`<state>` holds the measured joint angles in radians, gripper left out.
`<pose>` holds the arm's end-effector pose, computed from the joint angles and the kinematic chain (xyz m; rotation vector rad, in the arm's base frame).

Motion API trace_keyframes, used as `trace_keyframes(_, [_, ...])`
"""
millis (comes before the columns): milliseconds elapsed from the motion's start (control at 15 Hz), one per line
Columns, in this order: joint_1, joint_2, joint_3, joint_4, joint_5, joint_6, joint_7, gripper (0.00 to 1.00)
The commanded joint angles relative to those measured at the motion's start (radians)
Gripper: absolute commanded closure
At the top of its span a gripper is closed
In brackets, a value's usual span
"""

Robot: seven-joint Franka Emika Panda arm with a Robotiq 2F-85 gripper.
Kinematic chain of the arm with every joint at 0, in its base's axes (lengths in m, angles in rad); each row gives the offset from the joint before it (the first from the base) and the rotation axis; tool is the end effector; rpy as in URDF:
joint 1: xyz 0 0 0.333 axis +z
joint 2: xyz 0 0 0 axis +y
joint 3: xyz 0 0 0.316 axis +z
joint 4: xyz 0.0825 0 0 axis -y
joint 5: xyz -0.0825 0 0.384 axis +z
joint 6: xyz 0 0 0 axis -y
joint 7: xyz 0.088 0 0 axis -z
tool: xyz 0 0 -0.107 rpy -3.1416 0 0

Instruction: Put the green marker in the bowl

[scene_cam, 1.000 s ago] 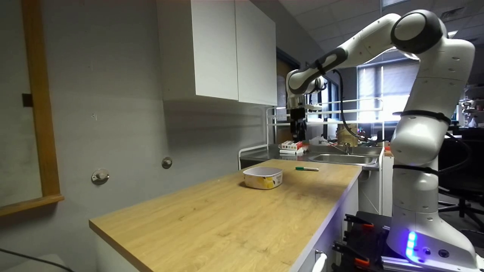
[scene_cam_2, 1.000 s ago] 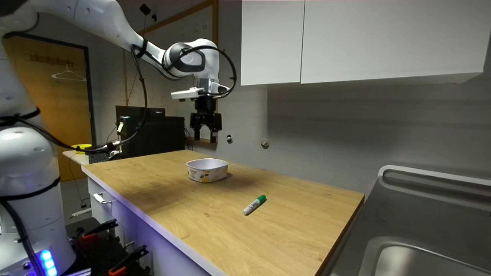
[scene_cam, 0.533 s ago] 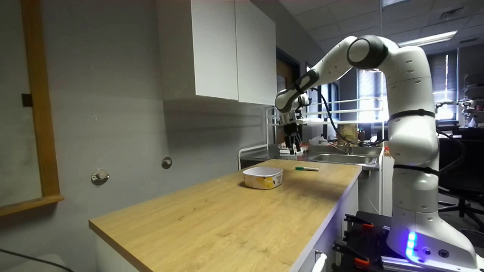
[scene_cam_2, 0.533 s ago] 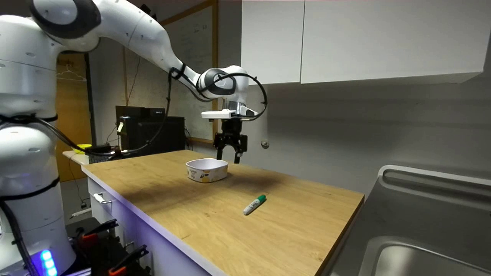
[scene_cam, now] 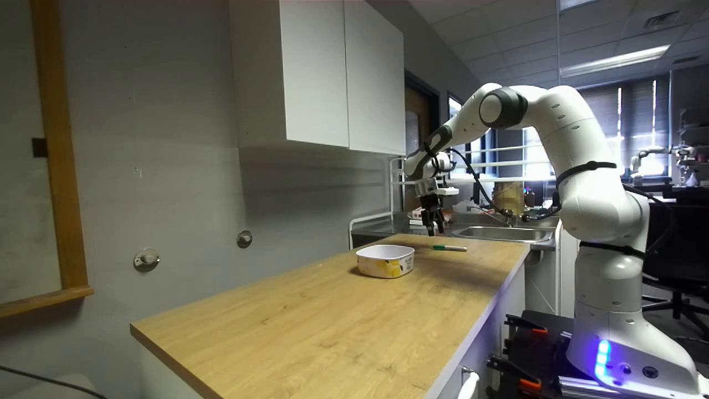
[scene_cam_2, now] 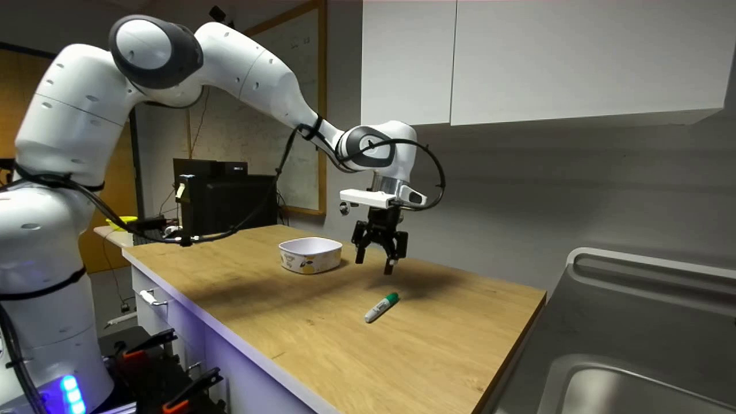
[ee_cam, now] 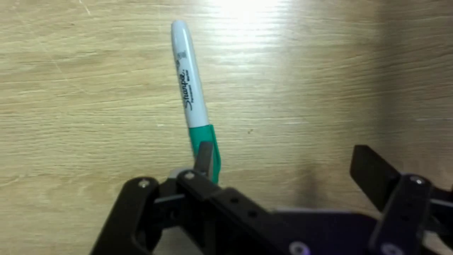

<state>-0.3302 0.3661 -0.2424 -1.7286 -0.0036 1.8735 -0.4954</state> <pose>0.5325 -0.3293 0.3602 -3.0905 0.1073 0.3532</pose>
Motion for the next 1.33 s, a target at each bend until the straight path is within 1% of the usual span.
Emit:
trace_keyframes(0, [-0.073,0.102,0.025,0.123,0.053,-0.064,-0.053,0.00])
trace_keyframes(267, [-0.106,0.137,0.047,0.149,0.070,-0.088,-0.077,0.00])
trace_keyframes(667, [-0.110,0.166,0.076,0.150,0.070,-0.083,-0.094,0.00])
trace_keyframes(1267, [-0.136,0.192,0.073,0.170,0.060,-0.088,-0.132,0.00])
